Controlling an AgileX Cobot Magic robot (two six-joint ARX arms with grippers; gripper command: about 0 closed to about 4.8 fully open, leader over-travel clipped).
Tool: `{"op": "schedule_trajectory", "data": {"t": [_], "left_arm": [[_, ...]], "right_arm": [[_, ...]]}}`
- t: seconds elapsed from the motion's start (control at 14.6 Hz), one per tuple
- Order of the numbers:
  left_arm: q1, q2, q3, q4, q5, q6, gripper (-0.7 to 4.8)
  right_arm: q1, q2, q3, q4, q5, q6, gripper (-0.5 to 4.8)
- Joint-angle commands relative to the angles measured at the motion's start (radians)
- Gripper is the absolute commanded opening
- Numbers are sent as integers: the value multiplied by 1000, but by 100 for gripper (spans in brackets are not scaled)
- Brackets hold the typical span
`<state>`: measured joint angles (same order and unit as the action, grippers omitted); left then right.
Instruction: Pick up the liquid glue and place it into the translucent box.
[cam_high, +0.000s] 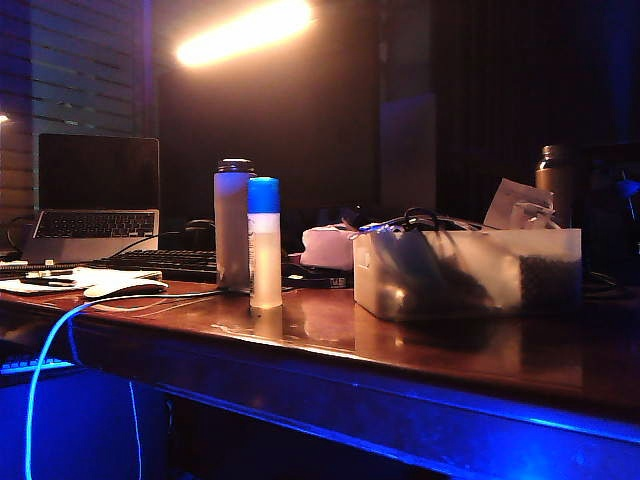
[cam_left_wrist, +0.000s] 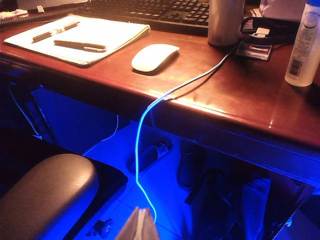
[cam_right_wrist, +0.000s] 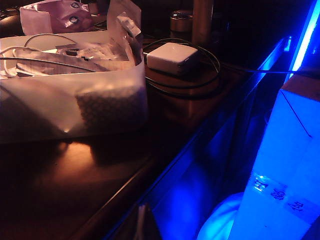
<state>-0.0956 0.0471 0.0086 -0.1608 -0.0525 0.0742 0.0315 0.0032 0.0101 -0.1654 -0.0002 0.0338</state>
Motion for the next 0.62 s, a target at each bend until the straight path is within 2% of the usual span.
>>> {"op": "schedule_trajectory", "data": {"t": [0.07, 0.34, 0.48, 0.55, 0.62], "left_arm": [[0, 2, -2, -14, 4, -3, -5], [0, 1, -2, -10, 4, -23, -5], [0, 1, 21, 32, 4, -225, -5], [0, 2, 64, 55, 0, -287, -5], [0, 3, 124, 73, -39, -295, -5]], "right_arm": [[0, -1, -3, -4, 2, 4, -1], [0, -1, -3, -2, 2, 25, -1], [0, -1, 30, 11, 2, 158, -1], [0, -1, 71, 13, 2, 185, -1], [0, 1, 129, 14, 4, 183, -1]]}}
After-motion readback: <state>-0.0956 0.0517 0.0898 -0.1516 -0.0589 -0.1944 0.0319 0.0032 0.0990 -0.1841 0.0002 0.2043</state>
